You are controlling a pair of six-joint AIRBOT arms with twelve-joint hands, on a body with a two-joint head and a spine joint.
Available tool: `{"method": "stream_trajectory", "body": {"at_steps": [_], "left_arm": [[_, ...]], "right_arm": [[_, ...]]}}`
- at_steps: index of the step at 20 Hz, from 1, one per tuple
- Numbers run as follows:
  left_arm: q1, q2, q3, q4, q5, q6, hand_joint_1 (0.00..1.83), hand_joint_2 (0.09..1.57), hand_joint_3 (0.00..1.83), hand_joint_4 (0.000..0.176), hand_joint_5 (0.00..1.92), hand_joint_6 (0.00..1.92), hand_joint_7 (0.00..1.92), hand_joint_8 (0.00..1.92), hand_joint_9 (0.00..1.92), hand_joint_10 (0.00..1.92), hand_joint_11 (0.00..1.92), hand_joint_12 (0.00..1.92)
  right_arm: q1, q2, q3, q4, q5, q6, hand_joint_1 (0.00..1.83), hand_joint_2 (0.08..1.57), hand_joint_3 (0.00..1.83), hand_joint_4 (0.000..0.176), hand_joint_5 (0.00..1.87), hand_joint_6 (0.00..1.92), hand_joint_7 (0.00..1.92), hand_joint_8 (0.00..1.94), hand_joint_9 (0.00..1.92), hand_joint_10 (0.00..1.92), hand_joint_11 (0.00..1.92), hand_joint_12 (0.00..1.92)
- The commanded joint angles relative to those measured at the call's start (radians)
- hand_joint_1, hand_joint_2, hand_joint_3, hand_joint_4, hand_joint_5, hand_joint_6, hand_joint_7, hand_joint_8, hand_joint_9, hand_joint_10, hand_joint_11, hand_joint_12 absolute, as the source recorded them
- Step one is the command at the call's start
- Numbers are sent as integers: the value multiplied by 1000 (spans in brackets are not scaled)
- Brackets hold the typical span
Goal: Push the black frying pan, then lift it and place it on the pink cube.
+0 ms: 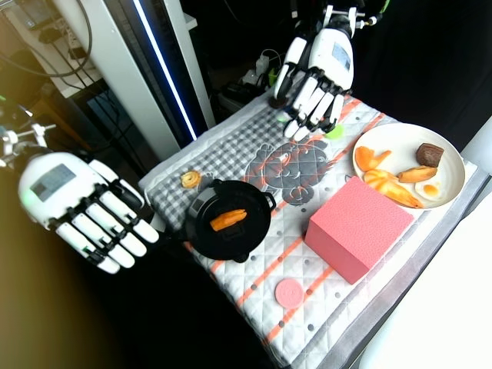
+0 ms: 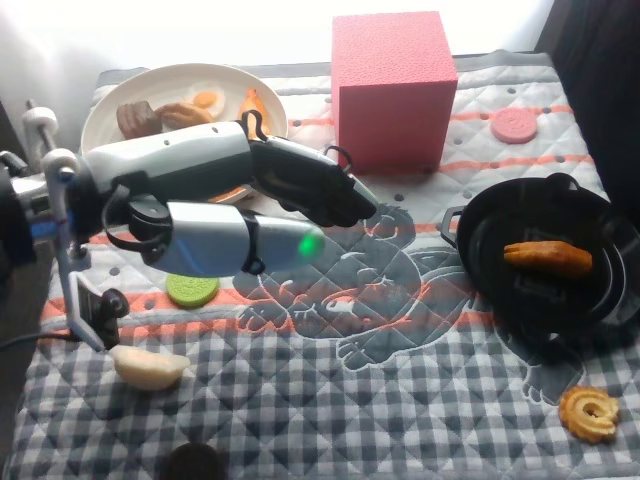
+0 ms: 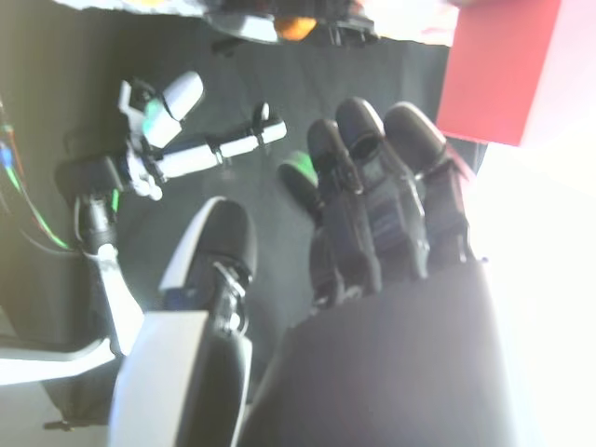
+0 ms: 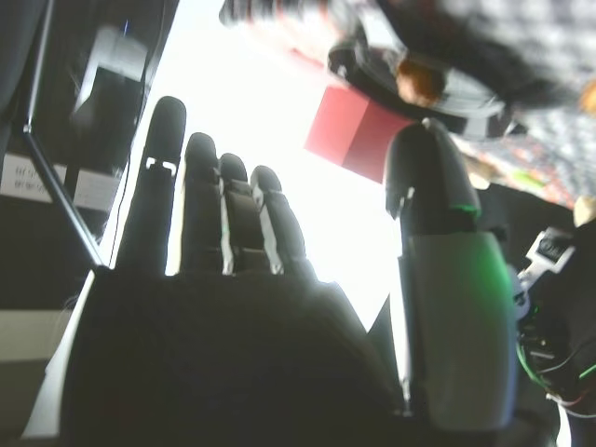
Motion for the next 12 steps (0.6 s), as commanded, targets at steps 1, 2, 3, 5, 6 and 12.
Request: {"method": "stream_trajectory", "body": {"at_steps": [1,2,3,5,6,12], "left_arm": [[-4,12,-6,-51,-137,6,658,1385,19,132,497,1452,685,16,472,466,0,1566],[-1,17,-9,-62,-147,13,679,1402,7,167,469,1677,679,13,414,573,0,1563],[1,20,-9,-70,-154,17,600,1385,0,10,341,1100,632,9,346,595,0,1521],[13,27,-12,-96,-170,29,589,1380,1,0,338,756,557,1,260,566,0,1386],[19,30,-12,-107,-176,34,628,1378,0,0,368,708,563,4,275,546,0,1401],[50,43,-18,-154,-207,49,628,1353,0,0,347,711,561,9,307,512,0,1493]], "right_arm": [[11,-4,14,9,72,-3,782,1138,0,0,0,0,0,0,0,0,0,369],[22,-10,25,9,47,-5,776,1139,0,0,0,0,0,0,0,0,0,289],[34,-17,34,9,27,-8,749,1147,1,0,0,0,0,0,0,0,0,84],[97,-49,68,9,-55,-44,761,1135,1,0,0,0,0,0,0,0,0,92],[129,-64,84,9,-96,-67,766,1133,0,0,0,0,0,0,0,0,0,200],[244,-162,192,24,-267,-104,779,1131,0,0,0,0,0,0,0,0,0,411]]}}
